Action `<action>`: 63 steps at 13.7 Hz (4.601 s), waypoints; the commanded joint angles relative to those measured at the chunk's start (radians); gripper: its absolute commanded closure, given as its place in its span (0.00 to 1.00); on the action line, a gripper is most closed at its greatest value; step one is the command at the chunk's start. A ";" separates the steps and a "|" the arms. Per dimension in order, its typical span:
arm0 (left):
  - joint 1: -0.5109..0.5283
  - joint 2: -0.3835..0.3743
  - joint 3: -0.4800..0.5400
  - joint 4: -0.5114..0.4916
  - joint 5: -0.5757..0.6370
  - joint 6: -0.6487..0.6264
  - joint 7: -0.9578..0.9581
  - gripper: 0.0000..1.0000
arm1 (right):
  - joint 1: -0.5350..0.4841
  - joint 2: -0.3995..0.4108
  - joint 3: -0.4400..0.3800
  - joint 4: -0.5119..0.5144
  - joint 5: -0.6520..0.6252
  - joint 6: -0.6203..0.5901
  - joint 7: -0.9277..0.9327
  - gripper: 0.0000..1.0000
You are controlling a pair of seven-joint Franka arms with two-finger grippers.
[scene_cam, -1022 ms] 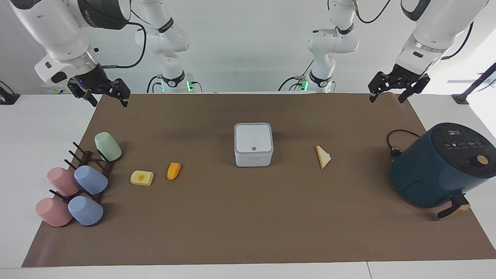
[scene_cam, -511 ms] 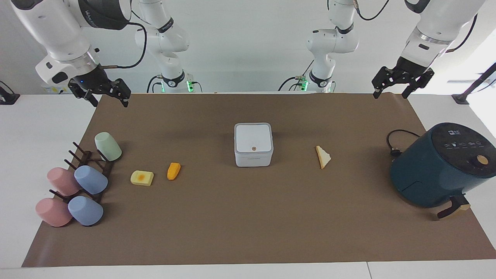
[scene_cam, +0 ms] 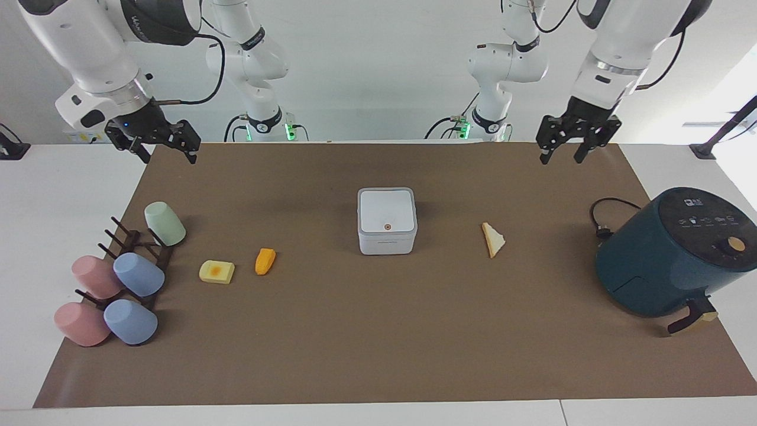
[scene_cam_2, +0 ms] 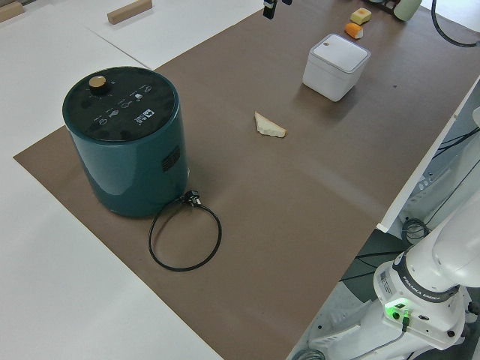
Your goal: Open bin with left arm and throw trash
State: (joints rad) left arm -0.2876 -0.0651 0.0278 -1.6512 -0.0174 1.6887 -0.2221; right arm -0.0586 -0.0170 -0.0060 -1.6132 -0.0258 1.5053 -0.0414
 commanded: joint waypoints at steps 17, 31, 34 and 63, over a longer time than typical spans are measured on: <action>-0.446 0.283 0.006 -0.269 0.004 0.833 -0.327 1.00 | 0.170 0.209 0.005 -0.309 0.106 0.759 0.147 0.00; -0.418 0.061 0.012 -0.297 0.004 0.407 -0.286 1.00 | 0.168 0.296 0.005 -0.436 0.142 0.839 0.150 0.13; -0.340 -0.008 0.012 -0.300 0.004 0.289 -0.278 1.00 | 0.171 0.295 0.005 -0.470 0.142 0.855 0.150 0.24; -0.054 0.151 0.014 -0.682 0.002 0.812 -0.152 1.00 | 0.635 0.336 0.014 -0.097 0.213 0.681 1.081 0.47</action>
State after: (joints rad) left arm -0.3452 0.1074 0.0508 -2.3277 -0.0174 2.5059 -0.3578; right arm 0.5738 0.3468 0.0101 -1.6772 0.1552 2.1815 1.0095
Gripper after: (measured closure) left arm 0.678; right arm 0.595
